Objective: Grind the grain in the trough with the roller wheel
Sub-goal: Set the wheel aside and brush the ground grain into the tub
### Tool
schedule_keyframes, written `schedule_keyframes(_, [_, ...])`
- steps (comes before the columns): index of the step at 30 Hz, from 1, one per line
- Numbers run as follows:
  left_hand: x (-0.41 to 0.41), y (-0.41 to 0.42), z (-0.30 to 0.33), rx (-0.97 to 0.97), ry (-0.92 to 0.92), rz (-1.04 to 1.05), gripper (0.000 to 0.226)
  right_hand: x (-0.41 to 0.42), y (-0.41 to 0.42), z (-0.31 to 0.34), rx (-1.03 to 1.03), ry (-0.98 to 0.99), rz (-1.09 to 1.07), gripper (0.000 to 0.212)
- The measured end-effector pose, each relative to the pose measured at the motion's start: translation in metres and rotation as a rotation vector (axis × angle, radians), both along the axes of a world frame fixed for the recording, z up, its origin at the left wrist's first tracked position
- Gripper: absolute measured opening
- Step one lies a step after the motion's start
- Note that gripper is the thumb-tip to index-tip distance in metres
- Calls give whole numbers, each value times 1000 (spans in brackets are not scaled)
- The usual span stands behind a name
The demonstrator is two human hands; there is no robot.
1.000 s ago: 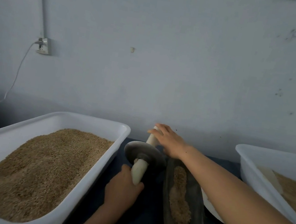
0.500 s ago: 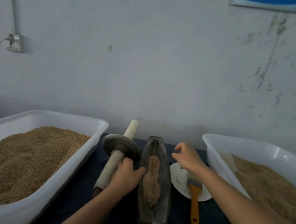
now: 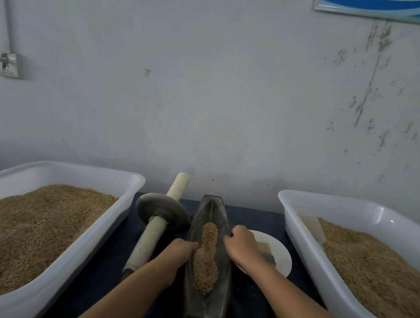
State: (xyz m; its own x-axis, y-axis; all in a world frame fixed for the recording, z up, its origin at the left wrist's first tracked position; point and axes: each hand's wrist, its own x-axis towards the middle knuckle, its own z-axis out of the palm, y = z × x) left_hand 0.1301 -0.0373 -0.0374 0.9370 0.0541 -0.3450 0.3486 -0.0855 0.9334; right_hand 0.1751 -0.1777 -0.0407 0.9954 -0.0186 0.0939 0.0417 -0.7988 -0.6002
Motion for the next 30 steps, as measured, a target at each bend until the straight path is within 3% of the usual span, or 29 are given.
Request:
schedule_keyframes(6, [-5, -2, -3, 1, 6, 36, 25, 0, 1, -5, 36, -50, -47, 39])
schedule_keyframes(17, [-7, -16, 9, -492, -6, -46, 33, 11, -7, 10, 195, -101, -128, 39])
schedule_keyframes(27, [-11, -23, 11, -568, -16, 7, 33, 14, -14, 14, 150, 28, -101, 40])
schedule_keyframes(30, [-12, -21, 13, -596, -30, -10, 32, 10, -21, 21, 288, 46, -104, 34])
